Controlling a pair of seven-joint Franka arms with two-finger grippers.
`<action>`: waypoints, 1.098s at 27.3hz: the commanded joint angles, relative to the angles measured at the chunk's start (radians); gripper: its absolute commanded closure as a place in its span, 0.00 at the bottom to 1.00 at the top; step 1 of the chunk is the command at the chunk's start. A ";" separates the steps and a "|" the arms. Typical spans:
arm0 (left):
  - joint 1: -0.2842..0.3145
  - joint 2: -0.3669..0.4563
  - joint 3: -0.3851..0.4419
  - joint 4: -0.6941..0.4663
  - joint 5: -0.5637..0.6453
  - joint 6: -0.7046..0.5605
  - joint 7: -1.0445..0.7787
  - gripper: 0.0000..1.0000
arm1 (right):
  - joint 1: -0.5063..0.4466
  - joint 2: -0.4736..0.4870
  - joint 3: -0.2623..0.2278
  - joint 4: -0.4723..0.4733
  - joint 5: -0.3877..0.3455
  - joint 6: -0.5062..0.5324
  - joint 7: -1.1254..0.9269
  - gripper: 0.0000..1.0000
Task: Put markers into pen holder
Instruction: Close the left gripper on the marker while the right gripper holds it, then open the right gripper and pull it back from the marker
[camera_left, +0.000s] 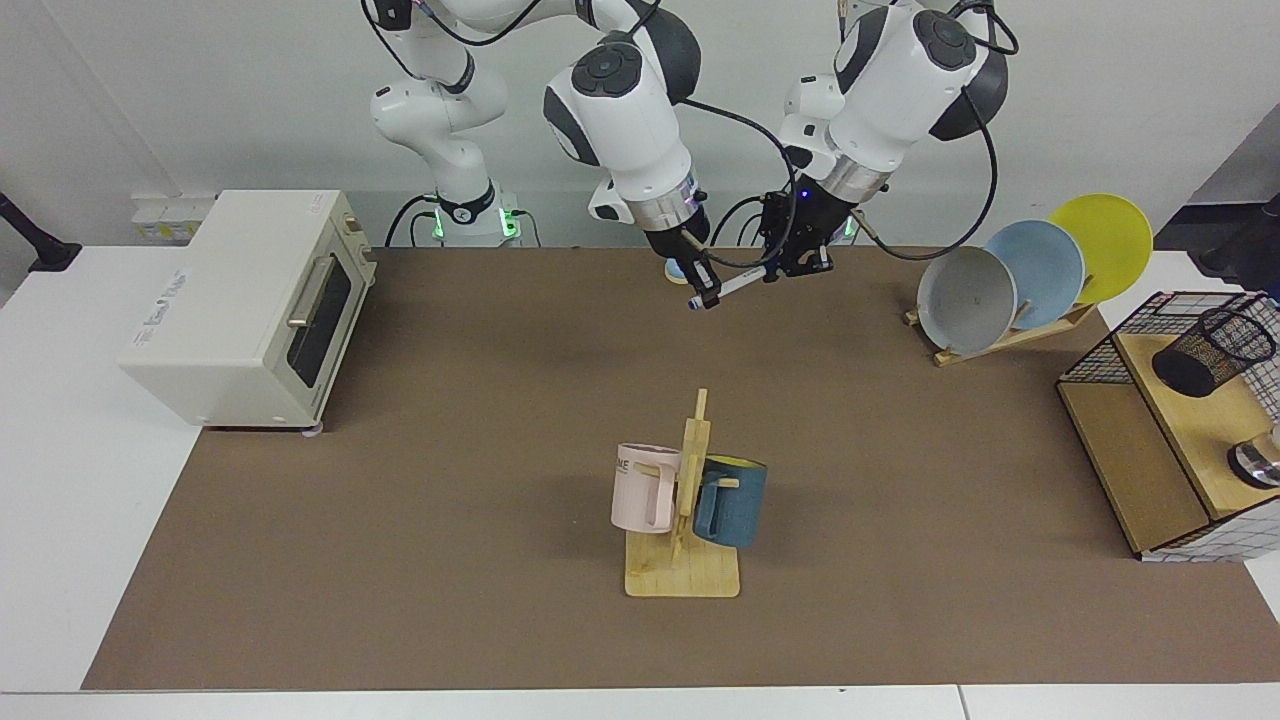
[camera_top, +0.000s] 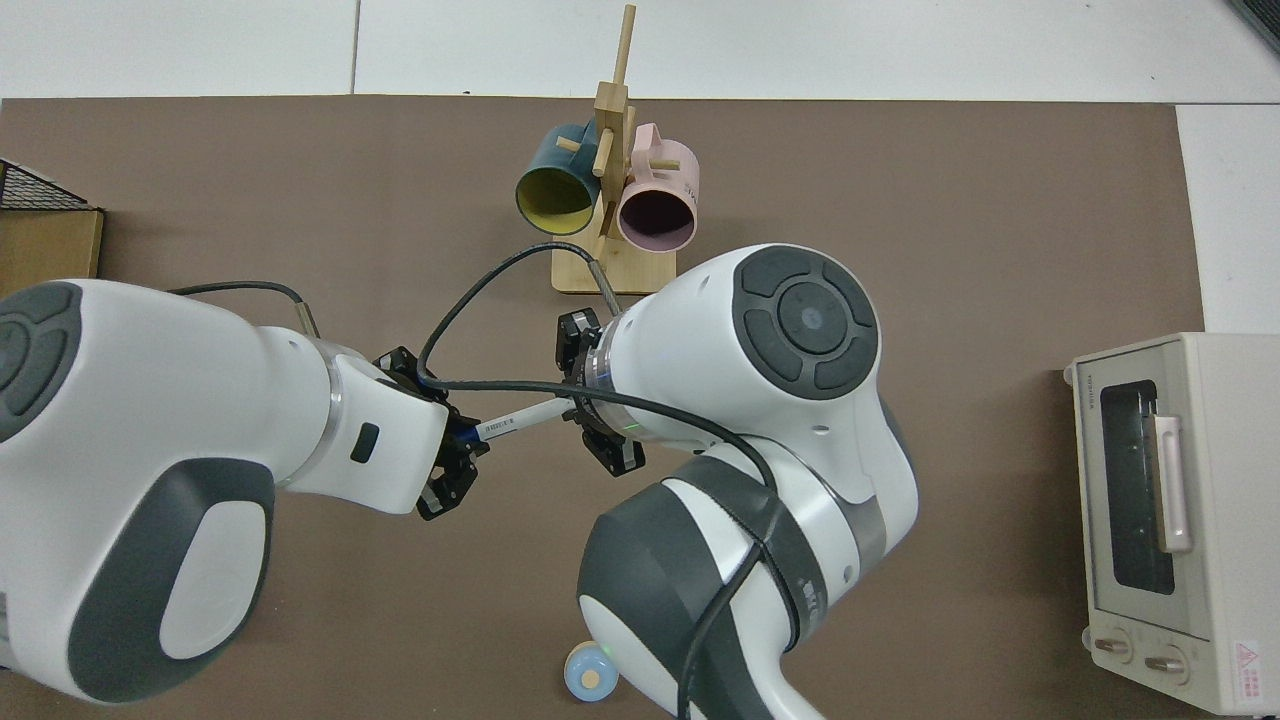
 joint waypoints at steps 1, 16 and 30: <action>-0.011 -0.029 0.001 -0.035 0.025 0.021 -0.002 1.00 | 0.002 -0.008 0.000 -0.013 0.011 0.020 0.004 0.00; 0.037 -0.028 0.015 -0.035 0.131 -0.005 -0.001 1.00 | -0.120 -0.034 -0.012 -0.013 -0.001 -0.131 -0.426 0.00; 0.100 -0.029 0.015 -0.035 0.309 -0.019 0.001 1.00 | -0.326 -0.091 -0.012 -0.012 -0.206 -0.317 -1.253 0.00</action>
